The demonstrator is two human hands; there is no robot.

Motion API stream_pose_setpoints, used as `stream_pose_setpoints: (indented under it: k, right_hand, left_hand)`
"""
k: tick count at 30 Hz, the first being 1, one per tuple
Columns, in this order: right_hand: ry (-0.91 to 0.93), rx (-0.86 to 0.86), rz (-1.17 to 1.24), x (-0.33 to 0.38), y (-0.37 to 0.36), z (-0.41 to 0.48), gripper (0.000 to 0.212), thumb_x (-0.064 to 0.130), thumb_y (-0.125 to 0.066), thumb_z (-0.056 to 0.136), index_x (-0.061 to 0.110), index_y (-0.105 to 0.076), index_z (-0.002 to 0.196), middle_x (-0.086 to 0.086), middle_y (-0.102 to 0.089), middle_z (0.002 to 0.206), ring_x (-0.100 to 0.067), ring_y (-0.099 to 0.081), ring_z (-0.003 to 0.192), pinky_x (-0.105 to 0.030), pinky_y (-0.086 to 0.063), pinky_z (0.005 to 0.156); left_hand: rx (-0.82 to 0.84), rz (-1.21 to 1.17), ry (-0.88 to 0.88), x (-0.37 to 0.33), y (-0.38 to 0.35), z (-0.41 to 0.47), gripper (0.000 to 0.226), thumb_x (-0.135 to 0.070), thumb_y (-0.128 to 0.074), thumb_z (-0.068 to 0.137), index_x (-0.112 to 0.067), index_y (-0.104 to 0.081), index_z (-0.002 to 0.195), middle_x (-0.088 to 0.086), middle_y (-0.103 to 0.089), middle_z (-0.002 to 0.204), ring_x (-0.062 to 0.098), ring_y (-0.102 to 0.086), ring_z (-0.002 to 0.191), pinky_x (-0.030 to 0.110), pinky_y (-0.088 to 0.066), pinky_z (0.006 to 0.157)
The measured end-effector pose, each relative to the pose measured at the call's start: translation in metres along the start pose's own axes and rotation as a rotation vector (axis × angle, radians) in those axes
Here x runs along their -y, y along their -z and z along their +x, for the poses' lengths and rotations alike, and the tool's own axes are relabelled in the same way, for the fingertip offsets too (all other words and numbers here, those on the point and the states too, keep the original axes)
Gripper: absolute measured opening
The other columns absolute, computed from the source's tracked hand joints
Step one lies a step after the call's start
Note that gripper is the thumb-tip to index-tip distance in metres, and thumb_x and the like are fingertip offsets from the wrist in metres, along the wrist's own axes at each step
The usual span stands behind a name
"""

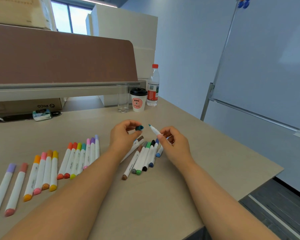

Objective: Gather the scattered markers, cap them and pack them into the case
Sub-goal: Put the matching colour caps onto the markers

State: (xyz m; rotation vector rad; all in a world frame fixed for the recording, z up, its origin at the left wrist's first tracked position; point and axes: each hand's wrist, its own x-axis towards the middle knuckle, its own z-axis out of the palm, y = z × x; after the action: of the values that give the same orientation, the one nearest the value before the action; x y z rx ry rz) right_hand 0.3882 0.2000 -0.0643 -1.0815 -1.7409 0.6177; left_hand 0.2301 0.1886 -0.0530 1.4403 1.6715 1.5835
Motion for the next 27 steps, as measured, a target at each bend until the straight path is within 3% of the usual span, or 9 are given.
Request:
stream_pose_setpoints:
  k: [9,11,14,17,19,23,27]
  right_hand:
    - [0.039,0.039,-0.103,-0.002,-0.001,0.000,0.005,0.020,-0.065,0.086,0.019,-0.068,0.090,0.013,-0.057,0.079,0.000,-0.050,0.070,-0.003,-0.038,0.062]
    - [0.036,0.047,-0.137,-0.003,-0.001,0.001,0.006,0.021,-0.065,0.085,0.020,-0.068,0.091,0.015,-0.056,0.079,0.000,-0.050,0.072,-0.004,-0.038,0.061]
    - [0.030,0.045,-0.183,-0.004,-0.002,0.001,0.010,0.024,-0.065,0.085,0.020,-0.069,0.094,0.010,-0.060,0.085,-0.003,-0.050,0.074,-0.009,-0.037,0.061]
    - [0.035,0.053,-0.223,-0.002,-0.002,0.001,0.013,0.026,-0.064,0.087,0.019,-0.069,0.096,0.008,-0.061,0.087,-0.005,-0.050,0.076,-0.010,-0.037,0.062]
    - [0.025,0.051,-0.199,0.000,-0.003,0.001,0.013,0.026,-0.061,0.089,0.019,-0.068,0.097,0.007,-0.060,0.085,-0.004,-0.050,0.072,-0.009,-0.036,0.058]
    - [-0.044,0.067,-0.058,0.010,-0.003,0.002,0.006,0.020,-0.058,0.090,0.024,-0.057,0.094,0.008,-0.058,0.083,-0.002,-0.051,0.067,-0.007,-0.038,0.056]
    - [-0.109,0.168,0.065,0.029,-0.006,0.005,0.018,0.011,-0.057,0.088,0.026,-0.051,0.082,-0.001,-0.062,0.090,-0.014,-0.062,0.075,-0.023,-0.053,0.065]
  left_hand:
    - [0.018,0.066,-0.073,-0.002,0.000,-0.003,0.023,-0.002,-0.066,0.081,-0.023,-0.062,0.086,-0.008,-0.061,0.093,-0.003,-0.057,0.079,0.004,-0.042,0.065]
    - [0.018,0.141,-0.121,-0.002,0.000,-0.004,0.021,-0.002,-0.067,0.080,-0.020,-0.066,0.091,-0.007,-0.062,0.096,0.001,-0.058,0.083,0.004,-0.045,0.070]
    - [0.000,0.288,-0.217,-0.003,0.001,-0.005,0.022,-0.004,-0.067,0.080,-0.015,-0.070,0.099,-0.004,-0.062,0.102,0.010,-0.058,0.094,0.019,-0.048,0.089]
    - [0.018,0.476,-0.317,-0.006,-0.001,-0.007,0.024,-0.009,-0.065,0.084,-0.017,-0.070,0.106,-0.003,-0.057,0.118,0.009,-0.052,0.105,0.014,-0.038,0.089]
    - [0.037,0.494,-0.328,-0.012,-0.001,-0.008,0.026,-0.008,-0.061,0.086,-0.017,-0.069,0.110,-0.003,-0.053,0.119,0.004,-0.048,0.102,0.010,-0.034,0.087]
    - [0.024,0.372,-0.235,-0.027,0.007,-0.009,0.032,0.000,-0.051,0.090,-0.014,-0.066,0.114,0.001,-0.062,0.116,0.007,-0.055,0.101,0.010,-0.038,0.088]
    - [-0.035,0.083,-0.003,-0.038,0.024,-0.010,0.033,0.003,-0.044,0.092,-0.010,-0.065,0.113,0.006,-0.066,0.114,0.014,-0.061,0.099,0.025,-0.045,0.093]
